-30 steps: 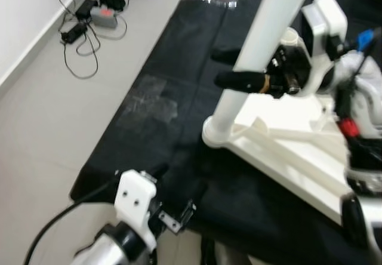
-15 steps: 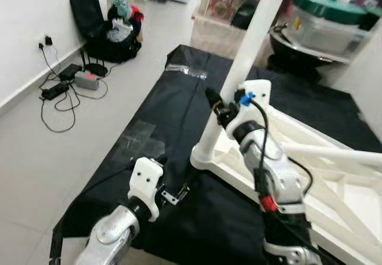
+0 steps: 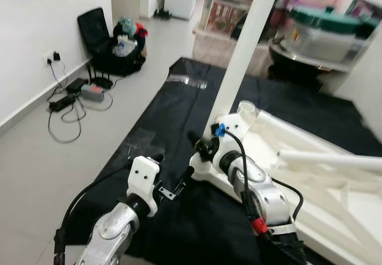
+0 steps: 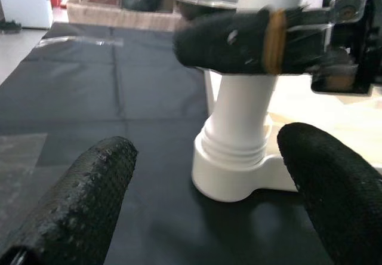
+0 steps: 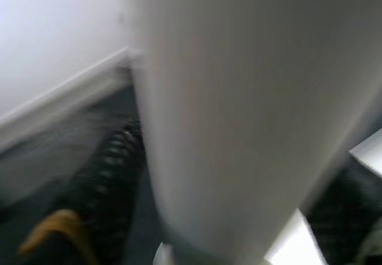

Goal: Building children table

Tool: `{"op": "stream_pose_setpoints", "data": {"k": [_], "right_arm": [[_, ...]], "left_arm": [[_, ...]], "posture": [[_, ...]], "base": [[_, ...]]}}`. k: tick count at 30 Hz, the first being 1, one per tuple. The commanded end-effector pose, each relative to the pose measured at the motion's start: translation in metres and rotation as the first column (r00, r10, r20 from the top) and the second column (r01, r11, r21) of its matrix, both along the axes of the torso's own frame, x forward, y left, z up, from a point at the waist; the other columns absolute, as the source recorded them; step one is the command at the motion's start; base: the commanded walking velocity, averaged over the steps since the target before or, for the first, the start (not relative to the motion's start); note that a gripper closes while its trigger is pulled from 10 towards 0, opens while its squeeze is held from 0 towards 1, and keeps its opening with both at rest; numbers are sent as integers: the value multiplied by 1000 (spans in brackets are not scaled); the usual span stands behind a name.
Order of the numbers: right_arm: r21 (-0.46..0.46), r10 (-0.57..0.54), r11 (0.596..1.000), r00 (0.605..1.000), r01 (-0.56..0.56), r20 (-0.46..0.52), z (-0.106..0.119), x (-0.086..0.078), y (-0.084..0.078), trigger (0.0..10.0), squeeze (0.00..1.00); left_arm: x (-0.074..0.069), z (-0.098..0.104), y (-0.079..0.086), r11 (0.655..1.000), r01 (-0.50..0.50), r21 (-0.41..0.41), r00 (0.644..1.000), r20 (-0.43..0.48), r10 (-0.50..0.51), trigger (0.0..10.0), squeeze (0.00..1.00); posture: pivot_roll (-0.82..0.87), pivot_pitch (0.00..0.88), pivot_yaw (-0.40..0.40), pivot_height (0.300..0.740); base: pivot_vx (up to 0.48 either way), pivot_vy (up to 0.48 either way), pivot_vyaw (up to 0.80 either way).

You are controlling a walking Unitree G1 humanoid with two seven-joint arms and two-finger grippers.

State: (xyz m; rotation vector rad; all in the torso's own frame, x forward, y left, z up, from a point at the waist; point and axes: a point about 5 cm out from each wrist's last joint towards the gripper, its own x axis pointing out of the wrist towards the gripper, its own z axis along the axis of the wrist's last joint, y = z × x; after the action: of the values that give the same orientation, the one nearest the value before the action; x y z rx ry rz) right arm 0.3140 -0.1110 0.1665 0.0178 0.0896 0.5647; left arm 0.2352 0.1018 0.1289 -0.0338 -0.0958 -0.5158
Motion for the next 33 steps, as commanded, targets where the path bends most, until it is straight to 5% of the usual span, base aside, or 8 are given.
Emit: {"op": "stream_pose_setpoints", "data": {"k": [1,10,11,14,15,29,30,33], "right_arm": [[51,67,996,995,-70,70,13,2,-7,10000,1000],[89,664,731,735,-676,137,74,-3,-47,10000,1000],[63,715,685,686,-726,133,78,-5,-46,10000,604],[42,746,654,653,-755,129,81,-6,-46,10000,604],[52,767,625,625,-779,149,87,-5,-44,10000,0],[1,904,305,289,-952,316,134,14,-10,10000,0],[-2,904,285,268,-958,333,138,15,-5,4784,0],[-4,903,267,248,-964,351,142,16,-1,4784,0]], "left_arm": [[-5,1,-3,1000,12,-13,1000,-1,-12,10000,0],[-45,22,-6,997,44,-56,999,-4,-45,10000,0],[-49,24,-7,997,51,-59,999,-7,-51,10000,0],[-52,25,-7,997,55,-61,998,-8,-55,10000,0],[-55,27,-8,996,60,-64,998,-10,-61,10000,0],[-83,51,-11,995,67,-78,997,-36,-70,10000,0],[-86,52,-11,995,66,-76,997,-44,-69,10000,0],[-88,53,-10,995,64,-72,996,-56,-68,10000,0]], "posture": [[12,44,-134,740],[54,196,-102,740],[67,223,-98,740],[67,223,-98,740],[81,251,-99,740],[139,391,-86,740],[150,395,-84,740],[149,396,-84,740]], "base": [[0,0,0],[0,0,0],[0,0,0],[0,0,0],[0,0,0],[0,0,0],[0,0,0],[0,0,0]]}}
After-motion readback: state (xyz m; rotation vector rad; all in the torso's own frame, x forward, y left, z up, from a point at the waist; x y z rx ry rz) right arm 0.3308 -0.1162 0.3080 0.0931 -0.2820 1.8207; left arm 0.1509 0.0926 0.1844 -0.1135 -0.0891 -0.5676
